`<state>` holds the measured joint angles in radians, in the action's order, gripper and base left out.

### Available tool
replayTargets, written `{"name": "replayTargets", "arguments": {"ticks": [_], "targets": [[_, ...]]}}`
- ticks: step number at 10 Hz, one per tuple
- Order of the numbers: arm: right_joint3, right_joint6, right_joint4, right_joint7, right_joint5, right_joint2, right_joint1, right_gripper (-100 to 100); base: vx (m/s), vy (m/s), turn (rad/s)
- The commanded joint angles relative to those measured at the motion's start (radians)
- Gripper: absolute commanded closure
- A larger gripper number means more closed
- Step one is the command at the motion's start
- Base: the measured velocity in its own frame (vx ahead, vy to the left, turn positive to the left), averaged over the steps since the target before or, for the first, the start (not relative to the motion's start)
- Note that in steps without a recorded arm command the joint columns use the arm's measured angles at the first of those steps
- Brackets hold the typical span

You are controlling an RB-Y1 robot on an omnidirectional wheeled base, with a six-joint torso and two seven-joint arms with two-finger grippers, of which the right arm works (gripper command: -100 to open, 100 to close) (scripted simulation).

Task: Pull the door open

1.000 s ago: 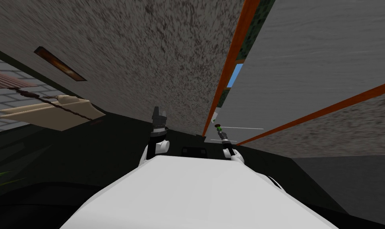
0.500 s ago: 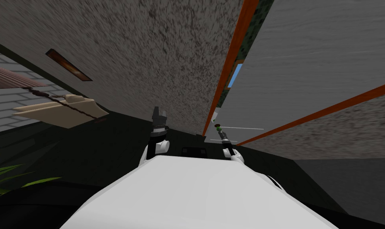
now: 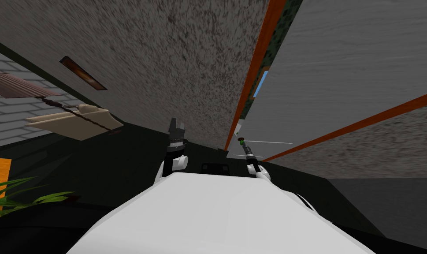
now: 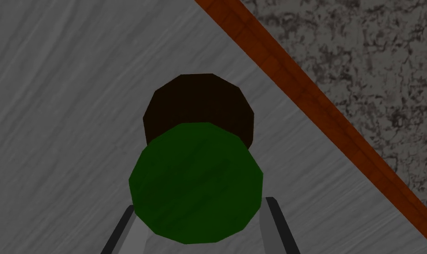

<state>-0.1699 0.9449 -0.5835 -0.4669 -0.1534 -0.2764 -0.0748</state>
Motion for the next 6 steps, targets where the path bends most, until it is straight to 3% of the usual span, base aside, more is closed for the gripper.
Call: {"name": "replayTargets", "arguments": {"ticks": [1,6], "targets": [[0.014,0.001,0.01,0.03,0.002,0.011,-0.003,100,-0.024,-0.015,0.022],[0.039,-0.002,0.013,0.152,0.047,0.007,-0.008,100,-0.028,-0.015,0.035]]}}
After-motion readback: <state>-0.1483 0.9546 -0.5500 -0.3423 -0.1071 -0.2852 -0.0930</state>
